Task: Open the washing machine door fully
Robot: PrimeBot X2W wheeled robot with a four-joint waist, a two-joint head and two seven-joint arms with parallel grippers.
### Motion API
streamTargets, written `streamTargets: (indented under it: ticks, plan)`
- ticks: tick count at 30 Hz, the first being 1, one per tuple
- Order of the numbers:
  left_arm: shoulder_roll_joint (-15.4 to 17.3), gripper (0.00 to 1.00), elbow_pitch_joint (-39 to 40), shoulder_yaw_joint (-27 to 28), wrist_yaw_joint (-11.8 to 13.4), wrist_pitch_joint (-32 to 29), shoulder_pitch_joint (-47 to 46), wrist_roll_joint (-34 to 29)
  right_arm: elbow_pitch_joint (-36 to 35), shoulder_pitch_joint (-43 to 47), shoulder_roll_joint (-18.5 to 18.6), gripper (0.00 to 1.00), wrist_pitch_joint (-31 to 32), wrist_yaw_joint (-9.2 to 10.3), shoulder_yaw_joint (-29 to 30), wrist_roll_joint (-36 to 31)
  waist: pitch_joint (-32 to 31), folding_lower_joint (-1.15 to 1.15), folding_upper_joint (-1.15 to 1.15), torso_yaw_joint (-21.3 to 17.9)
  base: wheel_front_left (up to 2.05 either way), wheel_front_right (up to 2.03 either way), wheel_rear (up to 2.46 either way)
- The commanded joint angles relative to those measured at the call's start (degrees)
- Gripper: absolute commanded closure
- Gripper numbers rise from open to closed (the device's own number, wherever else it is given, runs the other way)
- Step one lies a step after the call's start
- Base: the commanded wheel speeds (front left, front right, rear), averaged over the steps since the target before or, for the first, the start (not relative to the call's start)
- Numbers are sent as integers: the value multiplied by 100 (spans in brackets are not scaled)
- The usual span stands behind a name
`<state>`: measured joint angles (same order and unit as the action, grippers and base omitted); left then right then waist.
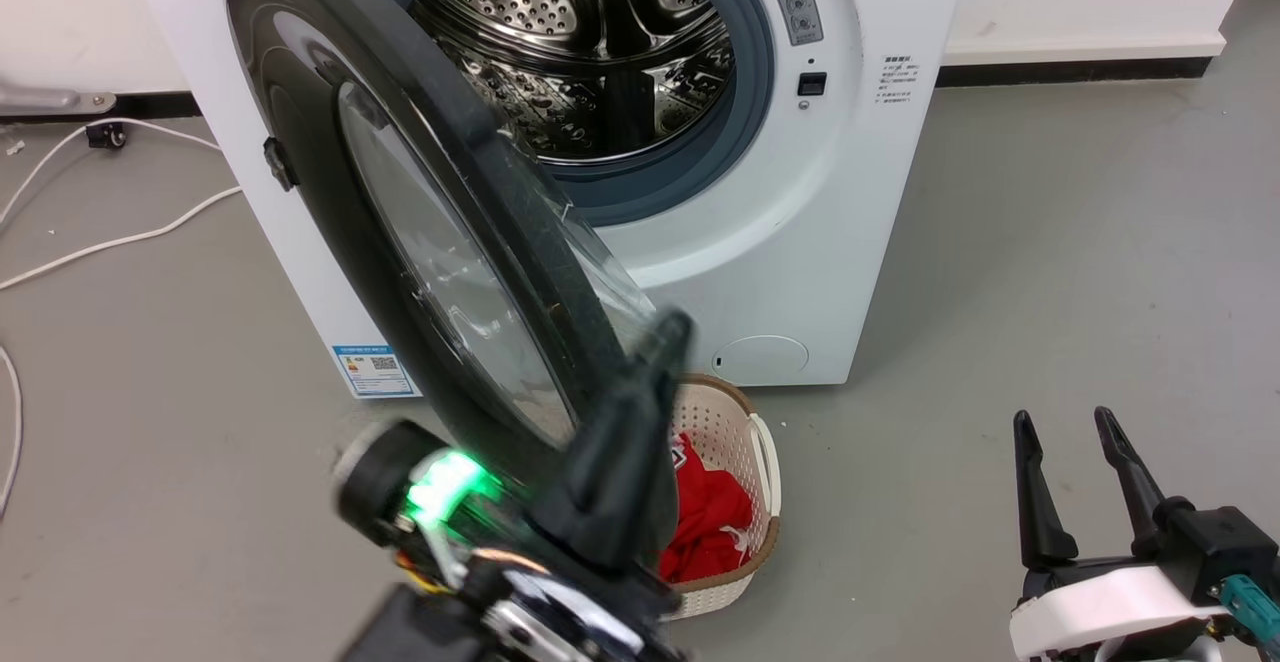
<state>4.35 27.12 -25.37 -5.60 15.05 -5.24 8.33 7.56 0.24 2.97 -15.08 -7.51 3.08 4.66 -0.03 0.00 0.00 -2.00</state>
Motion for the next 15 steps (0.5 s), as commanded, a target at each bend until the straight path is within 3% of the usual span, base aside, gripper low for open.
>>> streamTargets:
  ticks: [1, 8, 15]
  plan:
    - [76, 100, -142, -151, -39, -33, 150, 3, 5, 34, -19, 0, -11, 4, 21, 4, 17, 0, 0, 19, 0, 0, 0]
    - [287, 100, -918, -827, -104, -198, 634, 9, 58, -16, -18, 0, -11, 4, 7, 37, 74, 0, 0, 76, 0, 0, 0]
    - [341, 100, -1532, -981, -2, -400, 927, 32, 78, -42, -18, 0, -11, 4, 21, 68, 105, 0, 0, 110, 0, 0, 0]
